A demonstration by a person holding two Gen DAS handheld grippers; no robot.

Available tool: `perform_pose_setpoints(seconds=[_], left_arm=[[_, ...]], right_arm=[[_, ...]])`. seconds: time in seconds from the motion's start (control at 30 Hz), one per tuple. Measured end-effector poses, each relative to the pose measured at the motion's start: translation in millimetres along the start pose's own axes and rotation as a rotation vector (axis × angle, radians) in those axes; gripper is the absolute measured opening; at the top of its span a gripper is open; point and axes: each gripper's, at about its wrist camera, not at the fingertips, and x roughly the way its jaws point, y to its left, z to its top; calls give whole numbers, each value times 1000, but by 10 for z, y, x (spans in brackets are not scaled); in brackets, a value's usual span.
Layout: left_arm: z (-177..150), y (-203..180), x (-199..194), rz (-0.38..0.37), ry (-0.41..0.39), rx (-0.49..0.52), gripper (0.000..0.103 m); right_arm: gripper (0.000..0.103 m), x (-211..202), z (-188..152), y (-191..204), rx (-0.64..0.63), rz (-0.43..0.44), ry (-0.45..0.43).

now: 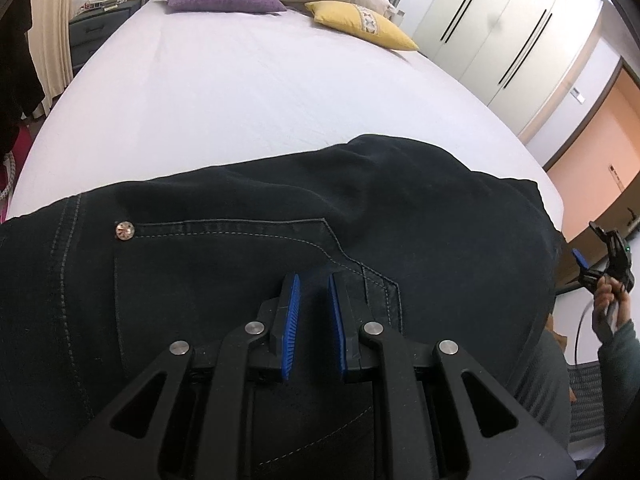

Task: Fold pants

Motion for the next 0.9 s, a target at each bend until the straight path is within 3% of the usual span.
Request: perform_pose_setpoints(seconds=[0.13,0.3,0.43,0.73,0.8,0.9], left_arm=[[5,69,-24,-2,2,4,15],[4,78,-40,3,0,10,14],[13,69,-44,4,-2,9,15],[4,66,-52,1,-1,8,15],[7,69,-49,1,-1,8,15],[11,80,-52,-2,2,5,15]], right_arm=[[76,311,-186,-161,91,-11,61],[71,11,-424,-457,208,34,33],[57,-124,-436,-463,201,75,37],[53,68,-466,-383,255,235,30],[53,187,-456,-443,268,202,63],[38,359,-390,-463,270,179,72]])
